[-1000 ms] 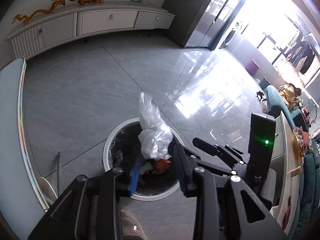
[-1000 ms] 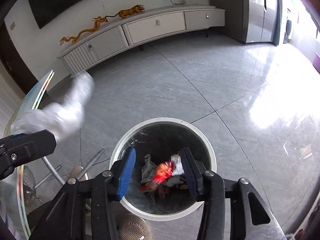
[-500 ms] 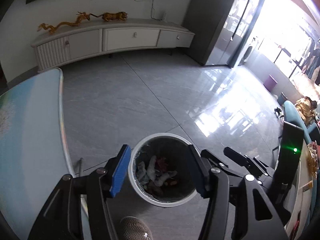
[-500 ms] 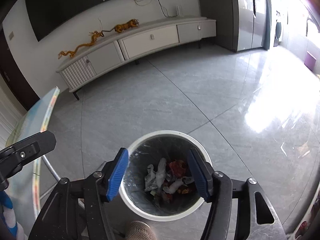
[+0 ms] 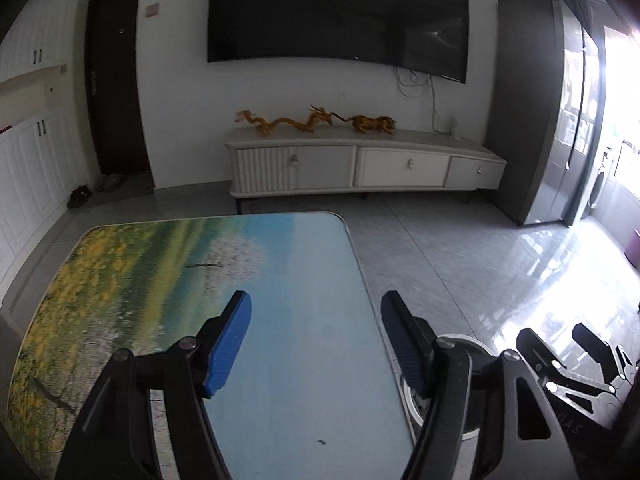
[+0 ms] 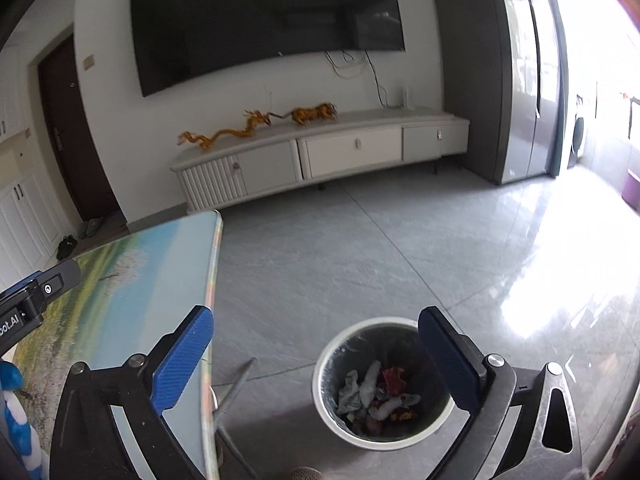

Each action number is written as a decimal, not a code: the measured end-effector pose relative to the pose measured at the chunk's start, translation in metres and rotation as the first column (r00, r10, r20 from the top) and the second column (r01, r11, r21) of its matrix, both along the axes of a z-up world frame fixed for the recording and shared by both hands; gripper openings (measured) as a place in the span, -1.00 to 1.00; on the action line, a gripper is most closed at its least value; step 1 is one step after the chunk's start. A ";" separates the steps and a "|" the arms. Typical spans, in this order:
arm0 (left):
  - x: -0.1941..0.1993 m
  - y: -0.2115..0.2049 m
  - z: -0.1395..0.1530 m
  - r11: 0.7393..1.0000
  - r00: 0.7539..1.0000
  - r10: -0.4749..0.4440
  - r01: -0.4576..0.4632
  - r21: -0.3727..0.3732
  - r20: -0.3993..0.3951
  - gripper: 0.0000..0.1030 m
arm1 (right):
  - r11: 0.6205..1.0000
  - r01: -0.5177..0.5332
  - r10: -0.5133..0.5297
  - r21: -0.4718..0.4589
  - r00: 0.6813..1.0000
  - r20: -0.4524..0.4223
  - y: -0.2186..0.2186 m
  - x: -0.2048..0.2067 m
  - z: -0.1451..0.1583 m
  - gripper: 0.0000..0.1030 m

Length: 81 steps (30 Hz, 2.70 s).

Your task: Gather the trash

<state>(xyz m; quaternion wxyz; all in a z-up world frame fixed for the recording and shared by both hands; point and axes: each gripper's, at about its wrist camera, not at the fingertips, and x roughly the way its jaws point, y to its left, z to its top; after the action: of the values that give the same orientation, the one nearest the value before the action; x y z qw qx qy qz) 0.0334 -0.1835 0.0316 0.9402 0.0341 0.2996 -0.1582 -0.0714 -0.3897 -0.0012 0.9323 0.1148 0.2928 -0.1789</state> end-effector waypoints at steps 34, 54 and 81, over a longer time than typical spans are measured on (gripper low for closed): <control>-0.087 0.117 0.048 0.966 0.926 0.257 -0.249 -0.066 0.276 0.99 | 0.974 0.067 -0.012 -0.217 0.969 0.245 0.092 -0.050 0.054 1.00; -0.080 0.112 0.033 0.966 0.933 0.259 -0.257 -0.040 0.250 0.99 | 0.980 0.108 -0.069 -0.165 0.972 0.223 0.075 -0.053 0.043 1.00; -0.079 0.106 0.028 0.971 0.942 0.236 -0.234 -0.037 0.237 0.99 | 0.982 0.126 -0.089 -0.140 0.965 0.246 0.070 -0.062 0.043 1.00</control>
<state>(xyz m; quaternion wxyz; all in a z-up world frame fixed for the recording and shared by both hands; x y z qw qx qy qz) -0.0459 -0.0775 0.0597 0.9817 0.0131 0.1854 -0.0408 -0.1331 -0.3199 0.0415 0.9557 0.0784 0.1573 -0.2363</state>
